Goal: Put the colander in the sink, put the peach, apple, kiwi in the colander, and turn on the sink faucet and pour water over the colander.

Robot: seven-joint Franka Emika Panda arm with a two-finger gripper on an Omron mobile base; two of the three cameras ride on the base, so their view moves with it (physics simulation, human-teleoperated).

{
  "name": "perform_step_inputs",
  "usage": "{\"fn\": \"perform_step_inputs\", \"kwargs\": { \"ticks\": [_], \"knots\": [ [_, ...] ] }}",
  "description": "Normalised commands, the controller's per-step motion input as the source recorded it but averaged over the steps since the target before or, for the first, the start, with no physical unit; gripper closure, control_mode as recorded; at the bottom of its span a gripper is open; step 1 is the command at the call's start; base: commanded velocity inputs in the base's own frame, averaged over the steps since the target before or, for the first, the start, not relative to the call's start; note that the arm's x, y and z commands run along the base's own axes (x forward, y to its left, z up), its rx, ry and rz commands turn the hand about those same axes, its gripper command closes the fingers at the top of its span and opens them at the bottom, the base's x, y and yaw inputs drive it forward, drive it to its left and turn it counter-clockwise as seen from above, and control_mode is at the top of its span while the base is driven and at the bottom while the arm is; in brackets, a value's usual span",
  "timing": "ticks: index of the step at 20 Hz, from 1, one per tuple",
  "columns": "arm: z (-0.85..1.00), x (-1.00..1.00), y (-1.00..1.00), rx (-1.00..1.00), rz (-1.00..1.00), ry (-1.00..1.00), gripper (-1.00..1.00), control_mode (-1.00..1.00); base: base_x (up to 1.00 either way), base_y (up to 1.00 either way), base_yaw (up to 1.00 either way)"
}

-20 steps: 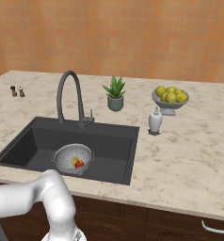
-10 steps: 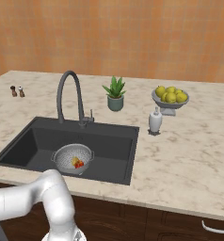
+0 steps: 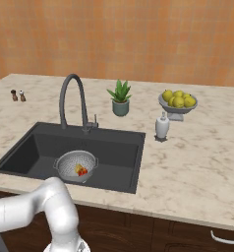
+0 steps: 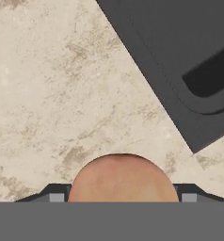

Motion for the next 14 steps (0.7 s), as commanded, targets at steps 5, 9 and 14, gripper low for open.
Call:
{"fn": "perform_step_inputs", "kwargs": {
  "ticks": [5, 9, 14],
  "knots": [
    [0.57, 0.00, -0.54, 0.00, 0.03, -0.12, 1.00, -1.00, 0.00, 0.00, 0.00],
    [0.60, -0.03, -0.61, 0.00, 0.03, -0.19, 1.00, -1.00, 0.00, 0.00, 0.00],
    [0.29, -0.05, -0.80, 0.00, 0.18, -0.06, 1.00, -1.00, 0.00, 0.00, 0.00]
  ]
}}
